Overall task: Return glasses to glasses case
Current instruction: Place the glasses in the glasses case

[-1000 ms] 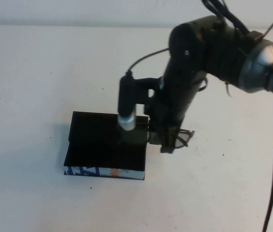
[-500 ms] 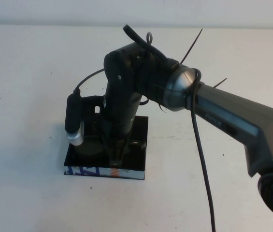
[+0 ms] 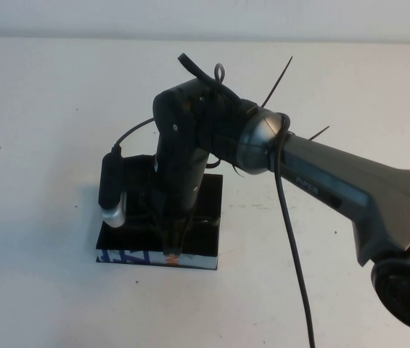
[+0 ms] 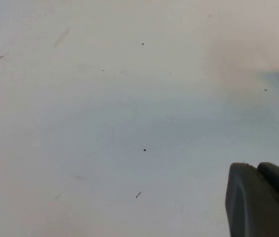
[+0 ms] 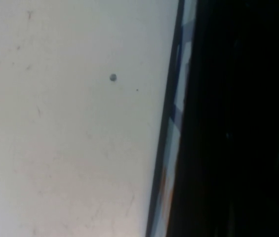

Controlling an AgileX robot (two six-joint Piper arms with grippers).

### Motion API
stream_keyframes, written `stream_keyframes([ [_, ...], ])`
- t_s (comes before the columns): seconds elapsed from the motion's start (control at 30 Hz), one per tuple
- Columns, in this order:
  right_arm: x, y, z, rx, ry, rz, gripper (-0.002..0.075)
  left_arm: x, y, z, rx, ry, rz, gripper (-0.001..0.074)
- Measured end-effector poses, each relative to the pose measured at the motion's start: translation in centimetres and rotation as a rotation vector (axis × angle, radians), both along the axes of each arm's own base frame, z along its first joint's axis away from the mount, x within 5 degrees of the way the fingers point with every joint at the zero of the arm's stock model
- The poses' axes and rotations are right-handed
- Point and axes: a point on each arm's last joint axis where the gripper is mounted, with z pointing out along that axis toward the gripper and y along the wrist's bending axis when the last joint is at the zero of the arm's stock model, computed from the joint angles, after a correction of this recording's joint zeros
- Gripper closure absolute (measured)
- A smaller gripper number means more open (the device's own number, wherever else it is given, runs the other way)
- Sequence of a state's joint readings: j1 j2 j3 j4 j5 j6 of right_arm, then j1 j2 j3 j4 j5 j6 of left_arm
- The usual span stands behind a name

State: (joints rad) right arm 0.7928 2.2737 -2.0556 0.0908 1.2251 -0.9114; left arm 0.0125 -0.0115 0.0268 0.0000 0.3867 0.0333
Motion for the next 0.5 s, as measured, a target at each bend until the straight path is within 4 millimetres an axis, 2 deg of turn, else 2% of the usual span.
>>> stream_keyframes([
  [0.5,-0.26,0.29,-0.2,-0.001,0.023,-0.068,0.0657,0.0,0.0,0.0,0.0,0.0,0.0,0.0738],
])
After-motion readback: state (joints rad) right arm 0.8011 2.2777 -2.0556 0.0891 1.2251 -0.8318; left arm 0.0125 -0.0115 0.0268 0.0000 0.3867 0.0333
